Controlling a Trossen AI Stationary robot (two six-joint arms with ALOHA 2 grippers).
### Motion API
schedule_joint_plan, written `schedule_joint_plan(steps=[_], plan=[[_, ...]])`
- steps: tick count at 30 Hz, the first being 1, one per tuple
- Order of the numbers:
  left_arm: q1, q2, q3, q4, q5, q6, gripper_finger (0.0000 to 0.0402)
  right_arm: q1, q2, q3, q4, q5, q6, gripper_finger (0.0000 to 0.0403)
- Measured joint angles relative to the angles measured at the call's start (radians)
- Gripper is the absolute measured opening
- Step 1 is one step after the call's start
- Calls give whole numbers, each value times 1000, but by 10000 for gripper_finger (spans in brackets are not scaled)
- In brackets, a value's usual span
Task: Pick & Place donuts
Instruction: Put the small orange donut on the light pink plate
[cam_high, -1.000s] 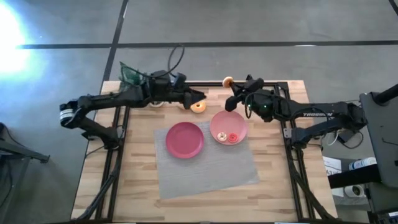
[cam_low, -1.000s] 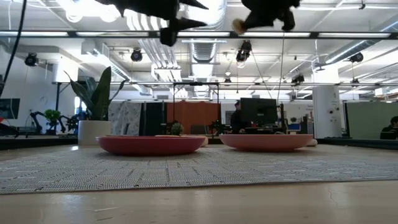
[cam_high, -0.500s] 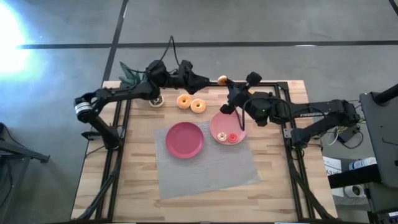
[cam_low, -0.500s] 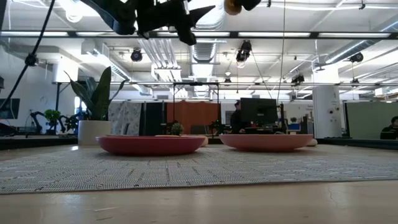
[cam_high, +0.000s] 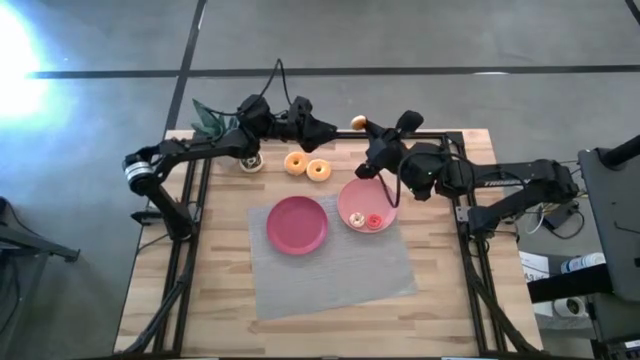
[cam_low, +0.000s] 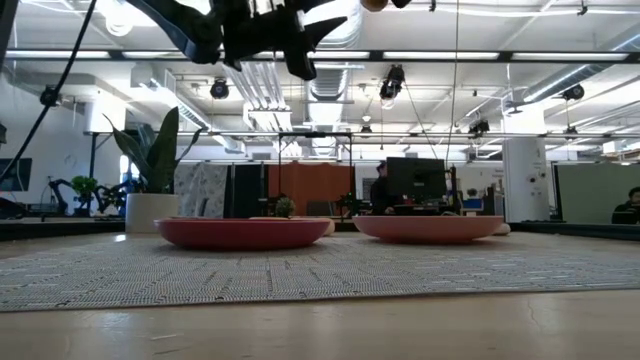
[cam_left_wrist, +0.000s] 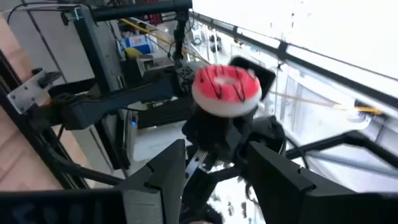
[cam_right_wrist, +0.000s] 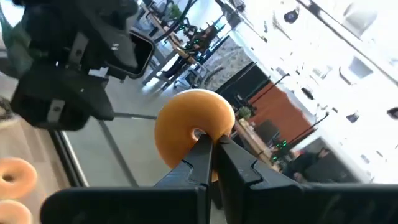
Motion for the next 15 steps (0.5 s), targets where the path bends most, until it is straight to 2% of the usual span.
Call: schedule_joint_plan(steps=[8, 15], plan=[[1, 17, 1, 6, 34, -128, 146, 6, 49, 0, 144, -23, -288, 9], [41, 19, 9, 13, 45, -169, 146, 33, 74, -2, 245, -30, -414, 9]])
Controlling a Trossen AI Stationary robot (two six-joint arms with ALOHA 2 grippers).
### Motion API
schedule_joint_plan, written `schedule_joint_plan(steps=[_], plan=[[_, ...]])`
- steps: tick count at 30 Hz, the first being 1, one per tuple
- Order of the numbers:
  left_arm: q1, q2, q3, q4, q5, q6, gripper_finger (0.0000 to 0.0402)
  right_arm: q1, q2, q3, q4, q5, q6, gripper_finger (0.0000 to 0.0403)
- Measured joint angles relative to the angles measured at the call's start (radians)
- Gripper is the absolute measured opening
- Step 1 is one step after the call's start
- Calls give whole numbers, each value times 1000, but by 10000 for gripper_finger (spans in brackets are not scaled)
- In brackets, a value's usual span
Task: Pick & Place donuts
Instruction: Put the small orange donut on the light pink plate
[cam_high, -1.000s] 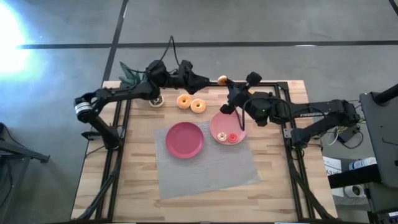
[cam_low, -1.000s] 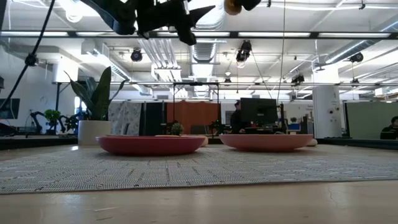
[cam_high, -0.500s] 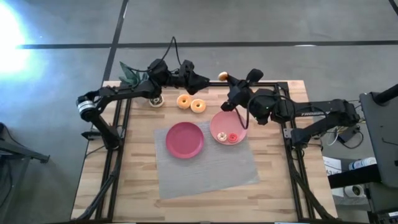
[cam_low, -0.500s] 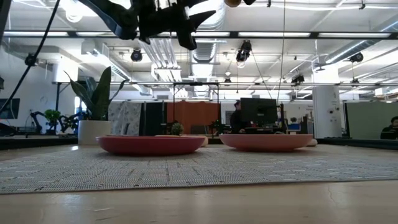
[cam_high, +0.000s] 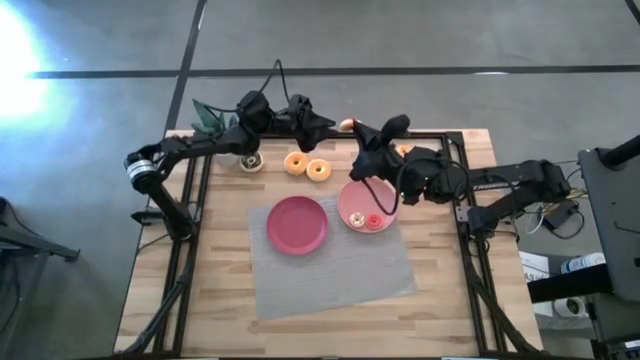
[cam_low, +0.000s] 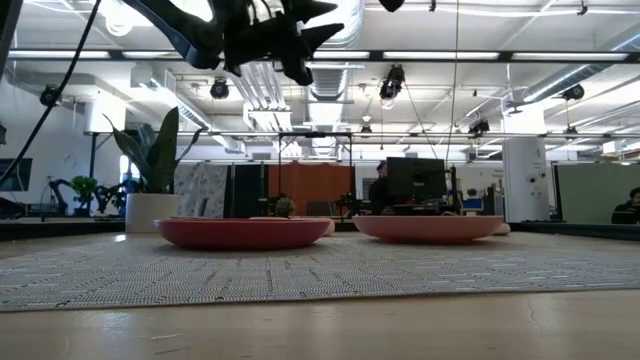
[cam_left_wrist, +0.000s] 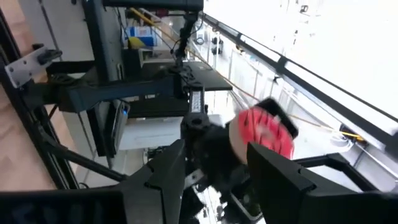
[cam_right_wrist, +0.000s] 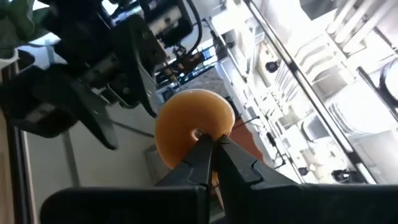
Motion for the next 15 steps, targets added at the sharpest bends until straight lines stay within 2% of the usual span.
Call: schedule_joint_plan(steps=[3, 6, 10, 15], plan=[[11, -1, 23, 14, 1, -3, 146, 11, -1, 0, 12, 4, 22, 9], [10, -3, 48, 18, 6, 79, 146, 13, -7, 0, 13, 44, 143, 9], [10, -4, 85, 14, 40, 167, 146, 10, -25, 0, 13, 119, 405, 9], [7, -16, 107, 15, 102, 461, 146, 10, -55, 0, -40, 255, 801, 9]])
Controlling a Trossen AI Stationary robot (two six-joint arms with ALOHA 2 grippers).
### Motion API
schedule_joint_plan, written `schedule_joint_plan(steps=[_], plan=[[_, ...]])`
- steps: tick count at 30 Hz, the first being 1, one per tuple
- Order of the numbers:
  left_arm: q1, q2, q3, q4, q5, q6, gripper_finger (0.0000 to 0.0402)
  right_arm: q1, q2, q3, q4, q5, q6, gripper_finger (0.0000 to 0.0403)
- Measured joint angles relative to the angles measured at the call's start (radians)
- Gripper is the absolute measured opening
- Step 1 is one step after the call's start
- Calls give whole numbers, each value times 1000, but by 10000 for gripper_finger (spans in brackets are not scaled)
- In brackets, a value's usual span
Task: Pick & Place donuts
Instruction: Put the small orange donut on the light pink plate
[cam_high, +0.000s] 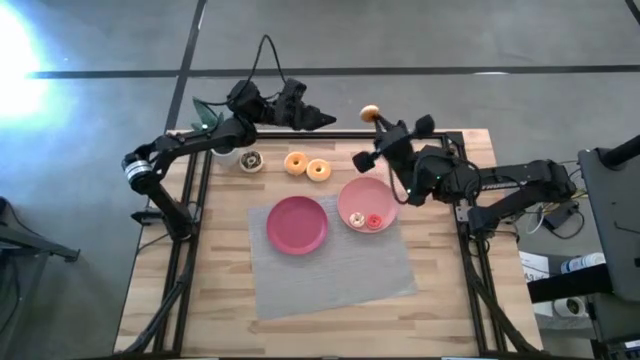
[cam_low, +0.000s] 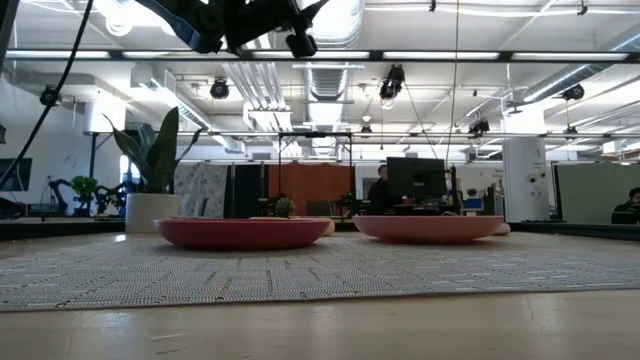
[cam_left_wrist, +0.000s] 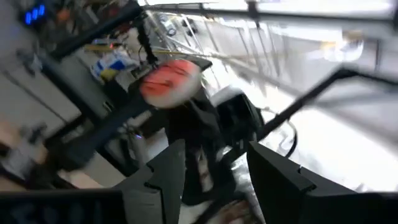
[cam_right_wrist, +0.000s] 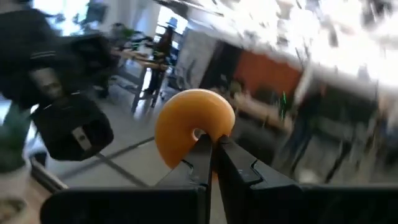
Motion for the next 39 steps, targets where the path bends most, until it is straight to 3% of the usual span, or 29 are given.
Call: schedule_joint_plan(steps=[3, 5, 8, 11, 16, 22, 26, 31, 34, 36, 39], plan=[[-6, -12, 2, -4, 9, 162, 146, 0, -37, 5, -162, 11, 325, 9], [-10, -19, 1, -10, 10, 260, 145, -4, -71, 27, -342, -60, 606, 9], [-10, -28, -4, -57, 16, 355, 144, -50, -104, 61, -654, -257, 1045, 9], [-12, -31, -4, -132, 26, 459, 144, -119, -116, 69, -849, -559, 1343, 9], [-23, -34, 1, -250, 63, 606, 144, -202, -119, 61, -875, -1044, 1476, 9], [-71, -72, -1, -479, 69, 921, 144, -263, -125, 64, -876, -1328, 1515, 9], [-124, -130, -1, -708, -40, 1232, 144, -315, -125, 63, -877, -1517, 1567, 9], [-207, -189, 5, -968, -347, 1620, 144, -363, -125, 61, -879, -1563, 1607, 9], [-249, -206, 5, -1016, -527, 1710, 144, -367, -125, 61, -878, -1496, 1569, 9], [-255, -211, 8, -1017, -565, 1601, 145, -359, -125, 63, -882, -1368, 1487, 9], [-220, -206, 27, -1007, -513, 1234, 145, -313, -125, 64, -885, -1068, 1310, 9]])
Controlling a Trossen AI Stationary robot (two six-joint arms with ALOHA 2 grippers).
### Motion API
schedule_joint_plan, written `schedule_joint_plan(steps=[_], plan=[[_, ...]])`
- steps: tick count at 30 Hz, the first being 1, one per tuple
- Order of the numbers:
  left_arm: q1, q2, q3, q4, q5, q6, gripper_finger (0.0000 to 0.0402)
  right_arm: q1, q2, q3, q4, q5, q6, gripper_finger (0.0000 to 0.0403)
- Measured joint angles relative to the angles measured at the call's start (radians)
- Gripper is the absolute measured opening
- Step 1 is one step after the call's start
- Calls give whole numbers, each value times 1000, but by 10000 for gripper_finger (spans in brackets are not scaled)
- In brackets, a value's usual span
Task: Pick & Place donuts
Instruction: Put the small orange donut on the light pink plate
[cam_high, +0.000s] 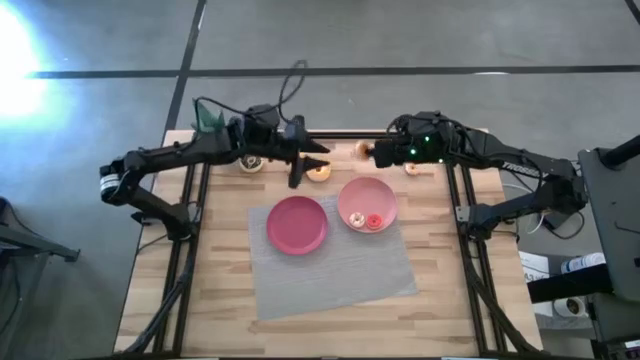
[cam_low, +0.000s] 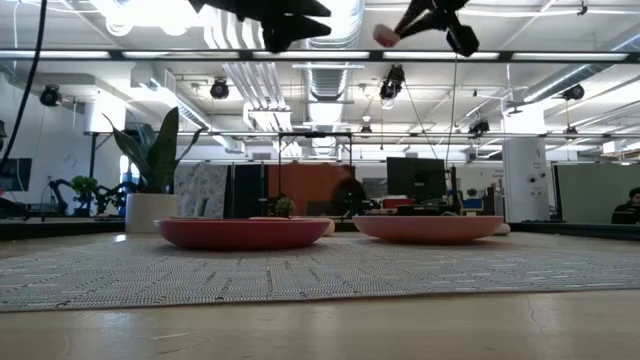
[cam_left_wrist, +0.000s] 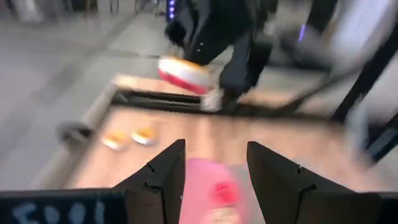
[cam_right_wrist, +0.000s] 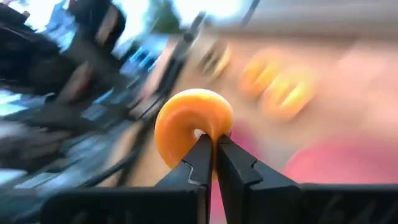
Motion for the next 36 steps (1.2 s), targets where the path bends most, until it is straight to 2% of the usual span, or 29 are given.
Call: schedule_joint_plan(steps=[3, 6, 8, 11, 16, 20, 28, 36], plan=[[60, 6, 4, 75, 198, -367, 145, 75, 5, 0, 5, 345, -206, 9], [86, 24, 2, 212, 317, -686, 145, 167, 27, 1, 50, 687, -426, 9], [100, 40, 0, 268, 359, -846, 145, 223, 48, 1, 141, 860, -618, 9], [103, 80, -1, 380, 420, -1039, 145, 288, 85, 1, 322, 1004, -962, 9], [107, 146, -2, 648, 479, -1340, 145, 350, 155, 1, 647, 1034, -1501, 9], [131, 193, -1, 790, 478, -1521, 145, 382, 189, 1, 828, 1038, -1794, 9], [148, 228, 1, 926, 490, -1694, 145, 427, 200, 1, 883, 1030, -2048, 9], [148, 252, 14, 938, 520, -1789, 145, 440, 203, 1, 911, 988, -2257, 9]])
